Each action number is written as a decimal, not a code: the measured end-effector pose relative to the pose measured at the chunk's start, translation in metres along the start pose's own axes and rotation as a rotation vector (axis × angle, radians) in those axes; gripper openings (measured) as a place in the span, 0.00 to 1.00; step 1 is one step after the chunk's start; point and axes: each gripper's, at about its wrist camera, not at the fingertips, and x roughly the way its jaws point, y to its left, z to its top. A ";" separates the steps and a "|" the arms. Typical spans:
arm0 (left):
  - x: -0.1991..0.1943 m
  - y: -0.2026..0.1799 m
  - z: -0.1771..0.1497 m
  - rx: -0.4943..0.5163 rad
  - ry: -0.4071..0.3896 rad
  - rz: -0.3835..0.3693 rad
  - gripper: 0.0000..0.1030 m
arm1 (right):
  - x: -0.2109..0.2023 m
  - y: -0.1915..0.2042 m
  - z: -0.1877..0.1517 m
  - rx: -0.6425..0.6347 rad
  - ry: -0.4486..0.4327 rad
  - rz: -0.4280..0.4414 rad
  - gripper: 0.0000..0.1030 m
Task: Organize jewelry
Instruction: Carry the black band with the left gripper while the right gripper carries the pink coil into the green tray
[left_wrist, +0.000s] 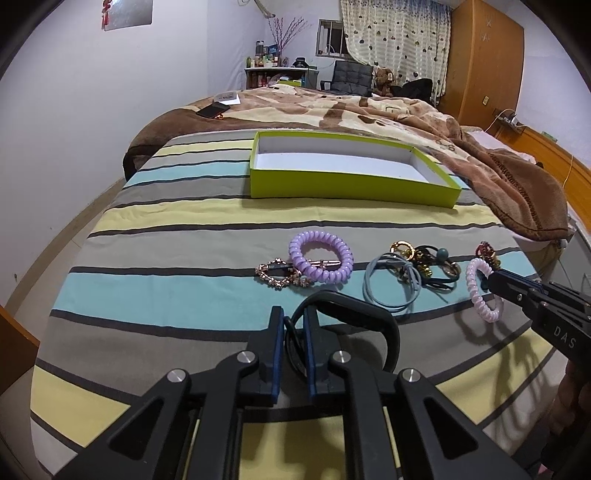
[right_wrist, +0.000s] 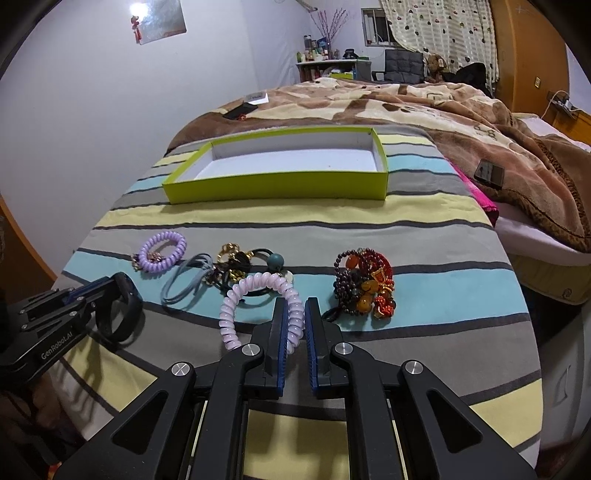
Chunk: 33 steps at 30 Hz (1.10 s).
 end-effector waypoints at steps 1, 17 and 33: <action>-0.002 0.000 0.001 -0.002 -0.003 -0.003 0.11 | -0.002 0.000 0.001 0.000 -0.004 0.003 0.09; 0.003 -0.007 0.067 0.048 -0.077 -0.030 0.10 | 0.004 -0.005 0.055 -0.041 -0.056 0.007 0.09; 0.083 -0.018 0.160 0.081 -0.072 -0.043 0.10 | 0.085 -0.027 0.145 -0.023 -0.024 0.011 0.09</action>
